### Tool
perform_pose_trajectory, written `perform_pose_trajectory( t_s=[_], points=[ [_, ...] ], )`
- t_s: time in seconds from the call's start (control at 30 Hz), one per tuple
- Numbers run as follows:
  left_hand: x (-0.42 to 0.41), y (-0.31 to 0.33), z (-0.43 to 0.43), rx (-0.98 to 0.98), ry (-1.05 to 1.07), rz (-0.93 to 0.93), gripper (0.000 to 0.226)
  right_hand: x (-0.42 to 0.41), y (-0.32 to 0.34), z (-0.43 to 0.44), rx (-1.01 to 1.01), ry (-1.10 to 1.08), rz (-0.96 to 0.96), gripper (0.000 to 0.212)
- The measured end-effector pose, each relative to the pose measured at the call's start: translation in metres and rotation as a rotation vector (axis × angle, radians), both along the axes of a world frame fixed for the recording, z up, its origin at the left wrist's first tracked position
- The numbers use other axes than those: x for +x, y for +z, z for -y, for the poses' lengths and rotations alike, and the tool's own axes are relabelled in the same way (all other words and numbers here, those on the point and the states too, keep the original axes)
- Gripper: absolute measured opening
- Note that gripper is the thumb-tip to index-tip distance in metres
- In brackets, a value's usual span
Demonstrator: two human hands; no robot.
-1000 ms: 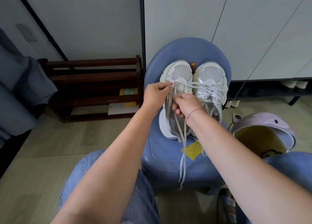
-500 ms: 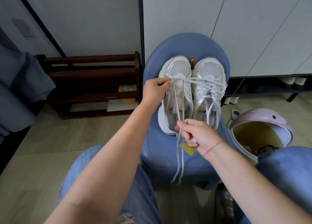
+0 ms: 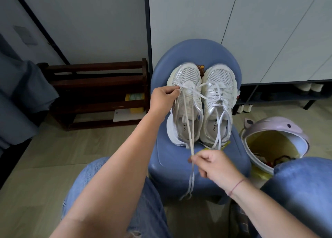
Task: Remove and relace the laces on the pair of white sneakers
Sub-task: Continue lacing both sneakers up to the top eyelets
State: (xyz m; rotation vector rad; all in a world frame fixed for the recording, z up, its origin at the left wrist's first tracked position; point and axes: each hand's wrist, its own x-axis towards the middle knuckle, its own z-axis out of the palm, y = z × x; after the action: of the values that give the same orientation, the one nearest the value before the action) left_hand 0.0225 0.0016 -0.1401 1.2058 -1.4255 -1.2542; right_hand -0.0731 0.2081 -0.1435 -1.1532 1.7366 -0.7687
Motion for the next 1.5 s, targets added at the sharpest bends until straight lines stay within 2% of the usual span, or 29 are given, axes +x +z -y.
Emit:
perform_pose_trajectory(
  t_s=[0.07, 0.1, 0.17, 0.27, 0.33, 0.4, 0.53, 0.6, 0.73, 1.1, 1.2, 1.27, 1.37, 1.43, 1.5],
  points=[
    [0.0, 0.0, 0.0, 0.001, 0.0, 0.001, 0.021, -0.005, 0.009, 0.013, -0.14, -0.016, -0.18, 0.015],
    [0.0, 0.0, 0.0, 0.001, -0.001, 0.001, 0.021, -0.006, 0.015, 0.021, -0.209, -0.05, -0.194, 0.012],
    [-0.001, 0.001, 0.0, 0.001, 0.0, -0.003, 0.021, -0.006, 0.024, 0.042, -0.288, -0.129, -0.083, 0.016],
    [-0.001, 0.001, 0.0, 0.001, 0.002, -0.002, 0.021, -0.003, 0.026, 0.082, -0.241, -0.202, 0.156, 0.031],
    [-0.001, 0.001, 0.0, 0.001, -0.002, 0.003, 0.021, 0.002, 0.023, 0.106, -0.203, -0.199, 0.195, 0.029],
    [0.0, 0.002, -0.001, -0.003, -0.005, 0.011, 0.021, 0.009, 0.019, 0.124, -0.184, -0.19, 0.122, 0.019],
    [0.001, 0.004, -0.001, -0.008, -0.017, 0.009, 0.022, 0.013, 0.015, 0.142, -0.16, -0.248, -0.098, 0.031],
    [0.001, 0.004, -0.001, 0.001, -0.02, 0.002, 0.022, 0.011, 0.011, 0.145, -0.185, -0.269, -0.138, 0.035],
    [0.001, 0.001, 0.002, 0.002, -0.012, -0.01, 0.021, 0.007, 0.008, 0.133, -0.251, -0.294, -0.128, 0.037],
    [-0.001, -0.001, 0.001, -0.013, 0.001, -0.01, 0.021, 0.02, 0.001, 0.049, -0.108, -0.214, 0.258, 0.025],
    [-0.001, -0.001, 0.001, -0.007, 0.001, -0.014, 0.021, 0.017, 0.001, 0.043, -0.118, -0.191, 0.238, 0.028],
    [-0.001, -0.001, 0.001, 0.003, 0.001, -0.029, 0.021, 0.008, -0.003, 0.043, -0.179, -0.277, 0.153, 0.031],
    [-0.001, 0.0, 0.0, 0.008, 0.003, -0.029, 0.021, -0.009, -0.014, 0.043, -0.228, -0.473, 0.147, 0.015],
    [-0.001, 0.0, 0.001, 0.008, 0.006, -0.024, 0.021, -0.01, -0.021, 0.042, -0.2, -0.491, 0.182, 0.007],
    [-0.002, 0.0, 0.001, 0.007, 0.007, -0.019, 0.021, -0.007, -0.025, 0.044, -0.168, -0.462, 0.217, 0.01]
  ],
)
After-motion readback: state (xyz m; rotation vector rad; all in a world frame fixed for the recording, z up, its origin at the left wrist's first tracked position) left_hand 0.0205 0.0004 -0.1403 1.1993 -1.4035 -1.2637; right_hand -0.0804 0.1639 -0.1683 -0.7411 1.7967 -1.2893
